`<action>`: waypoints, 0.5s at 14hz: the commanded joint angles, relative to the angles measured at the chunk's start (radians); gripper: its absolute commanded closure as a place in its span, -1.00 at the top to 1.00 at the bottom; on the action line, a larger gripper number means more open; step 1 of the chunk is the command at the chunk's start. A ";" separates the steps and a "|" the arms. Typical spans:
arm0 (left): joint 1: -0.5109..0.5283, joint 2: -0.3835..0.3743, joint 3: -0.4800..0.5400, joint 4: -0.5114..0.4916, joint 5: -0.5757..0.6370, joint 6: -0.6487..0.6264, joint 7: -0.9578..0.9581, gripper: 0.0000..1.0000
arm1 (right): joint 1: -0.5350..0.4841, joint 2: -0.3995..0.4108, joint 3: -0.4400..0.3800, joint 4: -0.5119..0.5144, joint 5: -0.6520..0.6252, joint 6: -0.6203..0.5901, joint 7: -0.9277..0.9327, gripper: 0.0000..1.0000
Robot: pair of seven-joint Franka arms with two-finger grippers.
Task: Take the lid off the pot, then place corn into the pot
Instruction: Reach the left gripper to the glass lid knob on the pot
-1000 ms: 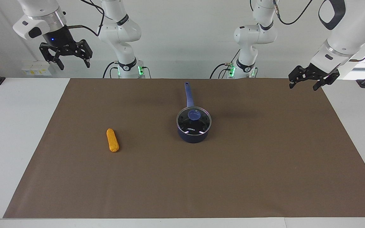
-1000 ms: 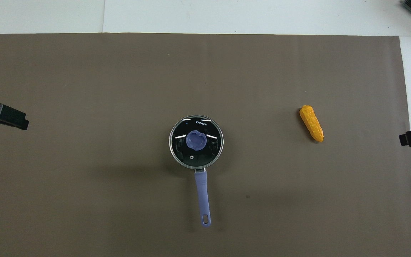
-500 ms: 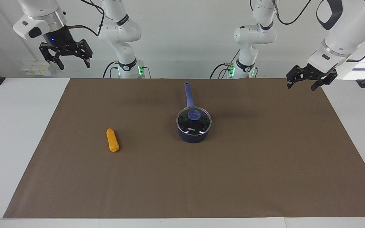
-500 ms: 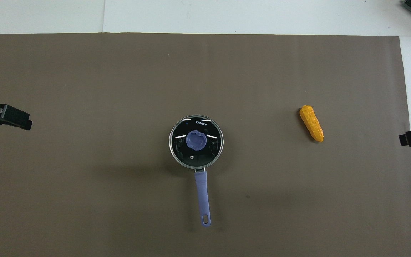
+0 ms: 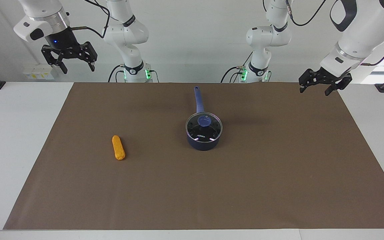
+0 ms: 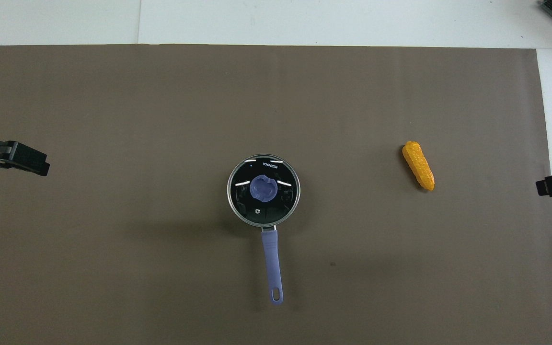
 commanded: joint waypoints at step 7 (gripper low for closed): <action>-0.188 -0.002 0.008 -0.047 -0.013 0.054 -0.225 1.00 | -0.013 -0.024 0.007 -0.031 0.008 0.016 -0.019 1.00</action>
